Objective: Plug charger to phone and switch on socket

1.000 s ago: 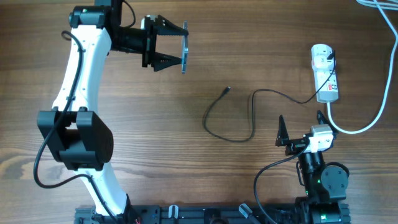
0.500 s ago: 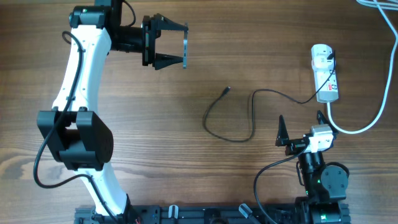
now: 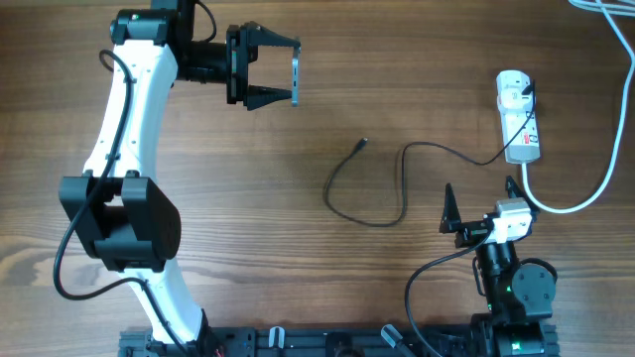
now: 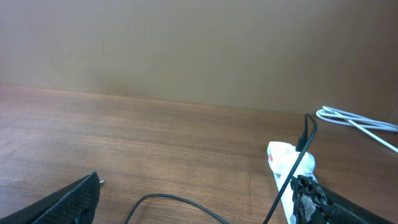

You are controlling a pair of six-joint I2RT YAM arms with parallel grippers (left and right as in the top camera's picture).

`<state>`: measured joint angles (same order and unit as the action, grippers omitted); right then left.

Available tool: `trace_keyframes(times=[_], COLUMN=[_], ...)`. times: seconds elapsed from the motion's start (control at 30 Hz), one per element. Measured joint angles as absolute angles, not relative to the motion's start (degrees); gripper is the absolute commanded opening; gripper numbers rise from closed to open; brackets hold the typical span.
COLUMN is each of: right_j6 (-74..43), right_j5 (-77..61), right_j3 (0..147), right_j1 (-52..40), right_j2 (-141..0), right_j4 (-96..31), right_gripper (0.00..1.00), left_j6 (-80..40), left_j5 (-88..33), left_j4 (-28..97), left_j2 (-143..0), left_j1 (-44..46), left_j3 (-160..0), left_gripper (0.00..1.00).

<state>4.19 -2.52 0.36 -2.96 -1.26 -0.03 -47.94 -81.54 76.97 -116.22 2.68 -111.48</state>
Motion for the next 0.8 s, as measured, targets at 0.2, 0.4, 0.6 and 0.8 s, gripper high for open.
trace_keyframes(times=[0.2,0.4,0.6,0.8], right_j6=[4.21,4.21,4.21,4.21], right_j5=[-2.52,-2.52,-2.52,-2.52], right_j3=[0.36,0.36,0.36,0.36], right_j1=[-2.96,-2.96,-2.96,-2.96], right_j2=[-1.26,-1.26,-1.26,-1.28], right_j4=[-0.03,-0.03,-0.03,-0.03], right_gripper=[1.00,1.00,1.00,1.00], left_j6=[-47.94,-47.94,-47.94,-47.94], left_j5=[-81.60,-81.95,-81.97,-81.97], left_j4=[76.97,76.97,76.97,76.97], left_j2=[-116.22,-116.22,-116.22,-116.22], left_j1=[2.68,2.68,2.68,2.68], left_j3=[-111.48,-111.48,-111.48,-111.48], left_gripper=[0.73,0.73,0.73,0.73])
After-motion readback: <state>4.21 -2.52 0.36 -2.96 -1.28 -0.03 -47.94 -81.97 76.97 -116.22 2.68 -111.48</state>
